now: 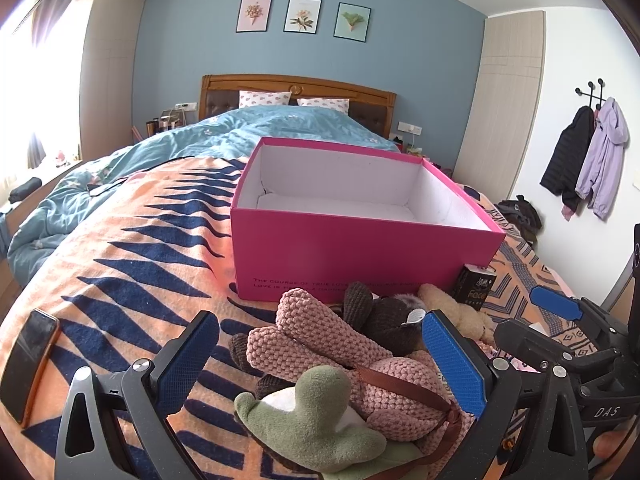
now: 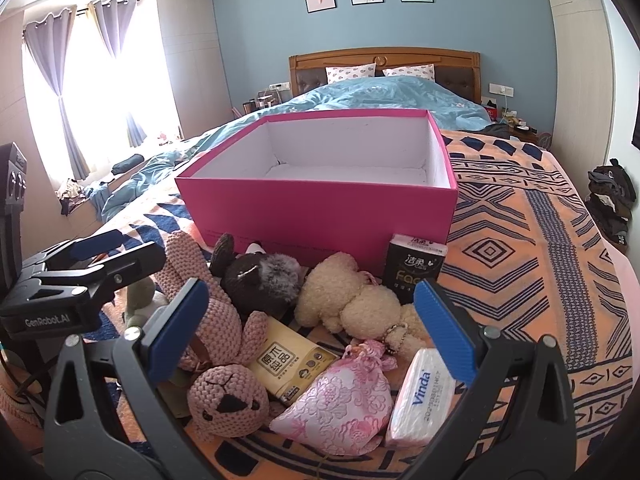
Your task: Organize objects
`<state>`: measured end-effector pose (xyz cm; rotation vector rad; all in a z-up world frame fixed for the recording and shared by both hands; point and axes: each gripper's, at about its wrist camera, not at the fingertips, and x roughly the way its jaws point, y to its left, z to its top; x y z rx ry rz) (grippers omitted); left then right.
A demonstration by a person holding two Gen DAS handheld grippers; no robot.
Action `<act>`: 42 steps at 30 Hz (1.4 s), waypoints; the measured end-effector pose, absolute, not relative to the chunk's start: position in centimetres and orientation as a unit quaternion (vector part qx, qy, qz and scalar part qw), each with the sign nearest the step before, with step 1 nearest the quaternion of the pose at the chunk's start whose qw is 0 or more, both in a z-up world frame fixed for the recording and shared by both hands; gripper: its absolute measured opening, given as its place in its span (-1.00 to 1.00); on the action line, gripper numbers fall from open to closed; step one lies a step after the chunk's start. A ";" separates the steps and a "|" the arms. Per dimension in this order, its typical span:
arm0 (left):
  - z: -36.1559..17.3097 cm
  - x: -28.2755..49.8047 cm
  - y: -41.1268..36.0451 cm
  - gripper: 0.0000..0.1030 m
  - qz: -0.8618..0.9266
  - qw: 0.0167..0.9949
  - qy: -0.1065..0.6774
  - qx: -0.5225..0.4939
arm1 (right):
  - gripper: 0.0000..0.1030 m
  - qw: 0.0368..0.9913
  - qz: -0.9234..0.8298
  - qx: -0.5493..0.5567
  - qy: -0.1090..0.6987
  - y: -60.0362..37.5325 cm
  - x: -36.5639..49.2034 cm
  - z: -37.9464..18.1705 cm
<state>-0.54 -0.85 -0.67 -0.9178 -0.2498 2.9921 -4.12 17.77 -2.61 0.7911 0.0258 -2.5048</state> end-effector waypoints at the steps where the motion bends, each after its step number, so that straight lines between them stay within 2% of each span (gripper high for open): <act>1: -0.7 -0.6 -0.8 0.99 0.953 0.001 -0.080 -0.293 | 1.00 0.256 -0.922 0.291 0.010 17.8 -4.1 -2.6; 13: -1.0 -0.9 -2.6 0.99 0.951 0.008 -0.087 -0.297 | 1.00 0.290 -0.909 0.300 0.020 16.7 -3.9 -2.8; 16: -1.2 -1.2 -3.3 0.99 0.949 0.015 -0.095 -0.301 | 0.94 0.309 -0.900 0.306 0.027 16.2 -3.7 -3.1; 23: -2.1 -1.5 -3.8 0.99 0.945 0.028 -0.088 -0.314 | 0.65 0.349 -0.872 0.338 0.054 14.7 -2.5 -4.4; 28: -2.5 -1.5 -3.8 0.99 0.943 0.039 -0.083 -0.319 | 0.34 0.371 -0.847 0.374 0.073 14.2 -1.4 -6.3; 32: -2.4 -1.3 -3.5 0.99 0.945 0.047 -0.077 -0.315 | 0.27 0.375 -0.836 0.391 0.091 13.9 -0.8 -7.6; 37: -2.1 -1.1 -2.8 0.99 0.947 0.057 -0.062 -0.311 | 0.04 0.385 -0.826 0.403 0.077 14.4 -1.1 -7.8; 42: -1.8 -0.8 -2.1 0.99 0.948 0.081 -0.045 -0.305 | 0.01 0.396 -0.833 0.377 0.085 14.9 -1.3 -5.7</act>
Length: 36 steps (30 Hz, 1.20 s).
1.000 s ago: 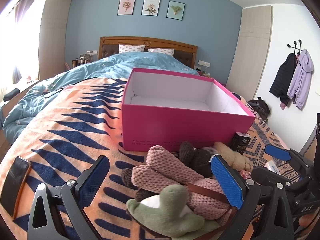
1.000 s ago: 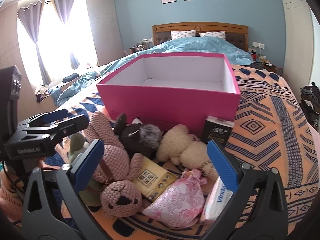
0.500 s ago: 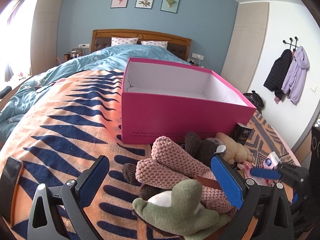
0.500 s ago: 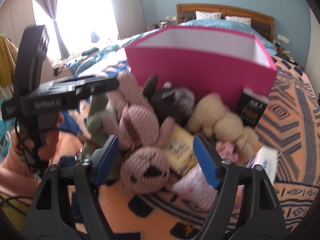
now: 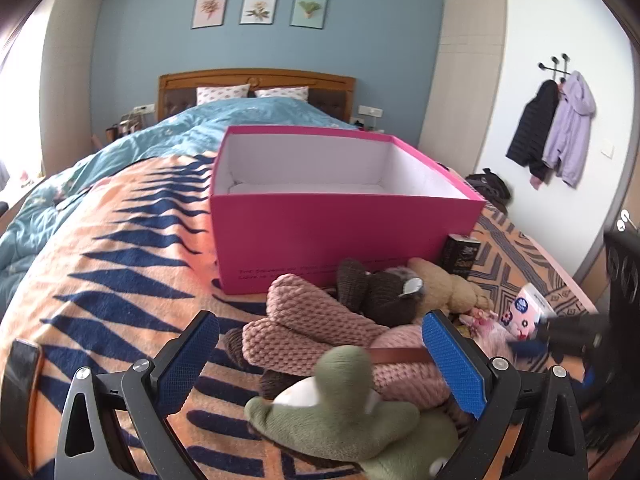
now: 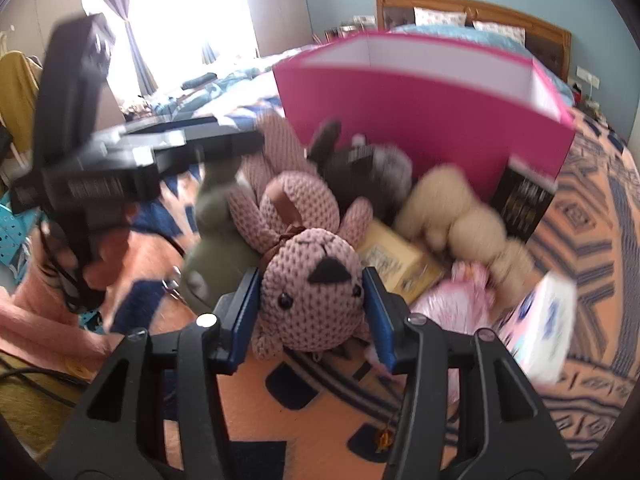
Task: Organize objects
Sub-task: 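Grasp the pink knitted bunny with the left gripper and lift it, then carry the pink bunny into the pink box and open the left gripper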
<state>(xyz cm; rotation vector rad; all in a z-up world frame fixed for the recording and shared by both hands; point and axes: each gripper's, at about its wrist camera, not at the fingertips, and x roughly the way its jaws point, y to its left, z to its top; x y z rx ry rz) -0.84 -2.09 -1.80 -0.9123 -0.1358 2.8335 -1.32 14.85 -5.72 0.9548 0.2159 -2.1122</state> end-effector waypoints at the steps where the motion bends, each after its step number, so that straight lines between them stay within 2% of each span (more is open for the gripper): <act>1: -1.7 -0.8 -1.9 0.99 0.947 0.088 -0.042 -0.305 | 0.01 0.397 -0.838 0.365 0.083 15.2 -1.5 -4.9; 5: -1.4 -0.6 -0.6 0.99 0.946 0.122 -0.019 -0.300 | 0.00 0.403 -0.849 0.332 0.075 16.1 -3.0 -2.5; 10: -1.6 -0.9 1.2 0.93 0.939 0.169 0.003 -0.301 | -0.01 0.403 -0.848 0.342 0.037 17.4 -5.3 -2.5; 14: -2.4 -2.0 2.3 0.50 0.929 0.180 0.018 -0.322 | 0.00 0.406 -0.836 0.370 -0.015 19.0 -7.2 -2.8; 17: -3.1 -2.8 2.8 0.31 0.922 0.184 0.024 -0.339 | 0.04 0.383 -0.837 0.390 -0.033 19.9 -7.5 -3.7; 22: -3.2 -2.7 3.1 0.27 0.921 0.191 0.026 -0.338 | 0.15 0.362 -0.850 0.383 -0.015 19.6 -6.4 -4.4; 26: -3.2 -2.5 2.7 0.27 0.919 0.192 0.027 -0.343 | 0.03 0.350 -0.856 0.380 0.014 18.6 -6.0 -4.5; 36: 0.1 -1.8 1.9 0.35 0.927 0.220 0.008 -0.304 | -0.01 0.379 -0.862 0.334 -0.050 21.1 -6.1 0.2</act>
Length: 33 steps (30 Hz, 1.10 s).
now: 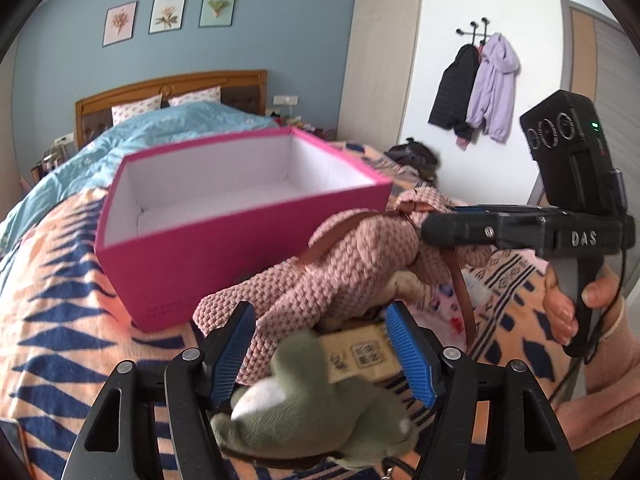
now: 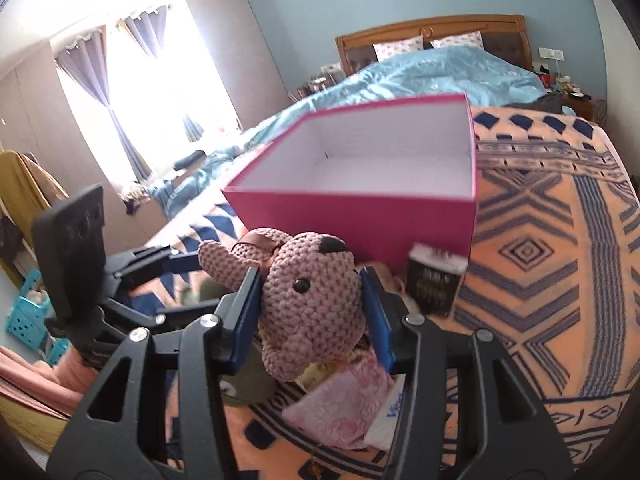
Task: Organize objects
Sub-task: 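Carry the pink bunny into the pink box and open the left gripper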
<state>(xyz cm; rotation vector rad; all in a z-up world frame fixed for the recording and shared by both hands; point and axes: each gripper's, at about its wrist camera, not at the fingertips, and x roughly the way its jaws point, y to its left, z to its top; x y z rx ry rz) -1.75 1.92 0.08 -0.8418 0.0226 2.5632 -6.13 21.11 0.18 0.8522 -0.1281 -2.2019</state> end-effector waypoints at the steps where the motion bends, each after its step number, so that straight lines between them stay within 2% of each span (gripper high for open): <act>1: 0.5 -1.8 1.9 0.35 0.929 0.218 0.009 -0.299 | -0.01 0.383 -0.862 0.328 -0.054 21.2 -6.3 0.8; 4: 1.5 -2.0 1.4 0.31 0.934 0.215 0.004 -0.286 | -0.01 0.396 -0.861 0.314 -0.057 21.0 -6.7 2.3; 9: 3.4 -3.5 0.3 -0.15 0.938 0.204 -0.004 -0.280 | -0.01 0.419 -0.858 0.293 -0.047 19.7 -7.8 4.4; 11: 4.1 -4.1 -0.3 -0.21 0.939 0.203 -0.011 -0.278 | -0.01 0.426 -0.859 0.283 -0.040 18.9 -8.5 5.3; 23: 6.9 -9.6 -2.5 -0.22 0.949 0.155 0.005 -0.273 | -0.01 0.446 -0.855 0.262 -0.030 15.9 -14.1 7.8; 33: 2.7 -14.5 -3.7 -0.22 0.932 0.116 0.026 -0.341 | 0.00 0.440 -0.837 0.325 -0.011 12.9 -19.5 3.3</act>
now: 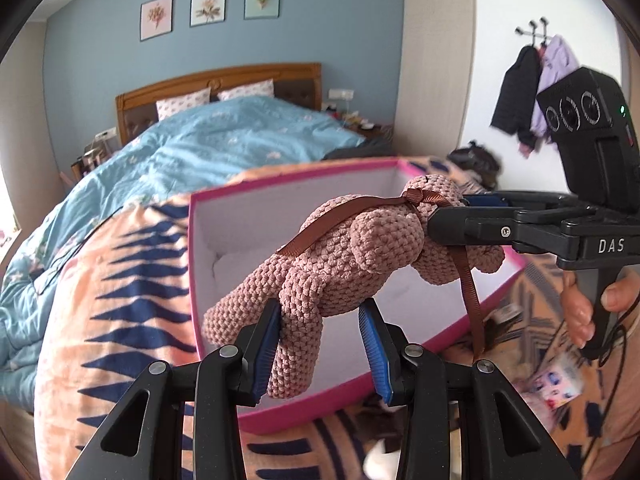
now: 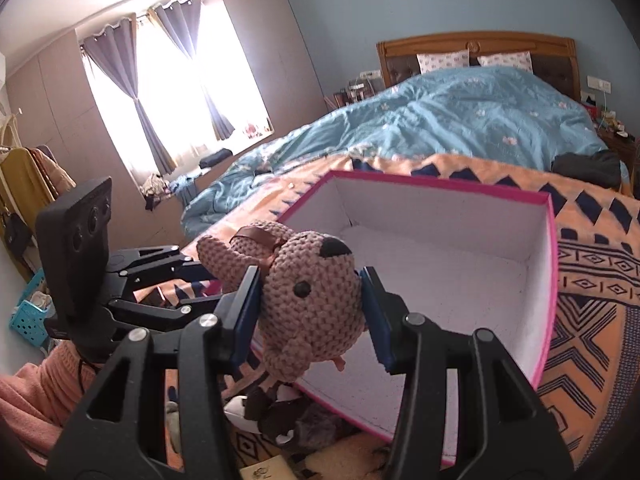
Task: Organize objects
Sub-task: 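Carry the pink bunny into the pink box and open the left gripper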
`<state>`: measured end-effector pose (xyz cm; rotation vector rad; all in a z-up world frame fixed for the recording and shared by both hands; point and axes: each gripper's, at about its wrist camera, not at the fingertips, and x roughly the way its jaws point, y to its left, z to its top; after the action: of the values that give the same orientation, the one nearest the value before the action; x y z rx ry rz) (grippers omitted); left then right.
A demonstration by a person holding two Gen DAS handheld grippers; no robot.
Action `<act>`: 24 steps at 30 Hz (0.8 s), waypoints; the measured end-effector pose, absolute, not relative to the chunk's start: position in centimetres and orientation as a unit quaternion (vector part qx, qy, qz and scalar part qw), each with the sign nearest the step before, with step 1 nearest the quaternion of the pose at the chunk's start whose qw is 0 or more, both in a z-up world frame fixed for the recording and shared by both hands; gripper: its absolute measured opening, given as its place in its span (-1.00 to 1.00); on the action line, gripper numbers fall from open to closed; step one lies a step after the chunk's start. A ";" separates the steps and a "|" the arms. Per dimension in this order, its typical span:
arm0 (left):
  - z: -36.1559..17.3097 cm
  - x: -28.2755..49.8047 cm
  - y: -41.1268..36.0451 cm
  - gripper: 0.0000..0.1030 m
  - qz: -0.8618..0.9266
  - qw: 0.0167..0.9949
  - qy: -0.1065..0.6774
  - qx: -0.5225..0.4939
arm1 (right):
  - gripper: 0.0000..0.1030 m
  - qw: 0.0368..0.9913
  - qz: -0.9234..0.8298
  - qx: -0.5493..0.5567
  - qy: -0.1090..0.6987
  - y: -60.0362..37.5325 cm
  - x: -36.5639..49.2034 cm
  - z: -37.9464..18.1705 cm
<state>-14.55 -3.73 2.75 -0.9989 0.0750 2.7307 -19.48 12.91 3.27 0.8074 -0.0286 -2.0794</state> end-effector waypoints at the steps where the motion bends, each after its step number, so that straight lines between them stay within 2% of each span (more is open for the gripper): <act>1: 2.2 -14.9 -3.8 -0.22 0.930 0.115 0.026 -0.349 | 0.00 0.438 -0.835 0.332 -0.011 12.8 -20.0 2.7; 6: 0.4 -15.5 -4.0 -0.22 0.920 0.113 0.031 -0.374 | 0.02 0.430 -0.819 0.380 0.011 11.5 -22.1 -0.4; 12: 0.4 -15.3 -3.9 -0.24 0.919 0.117 0.028 -0.375 | 0.15 0.399 -0.808 0.432 0.040 10.2 -23.9 -3.5; 16: 0.5 -15.1 -3.8 -0.25 0.921 0.120 0.018 -0.370 | 0.25 0.373 -0.825 0.423 0.041 10.9 -23.9 -2.8; 19: 0.7 -14.4 -3.8 -0.19 0.924 0.126 0.007 -0.360 | 0.27 0.364 -0.833 0.414 0.033 11.9 -23.4 -2.0; 24: 1.4 -12.2 -4.3 0.12 0.933 0.141 -0.014 -0.330 | 0.27 0.369 -0.845 0.388 0.016 14.0 -20.5 -0.3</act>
<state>-12.19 -4.27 1.43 -0.9520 -0.0394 2.6946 -20.50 13.97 -0.33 0.9954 0.0403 -2.1688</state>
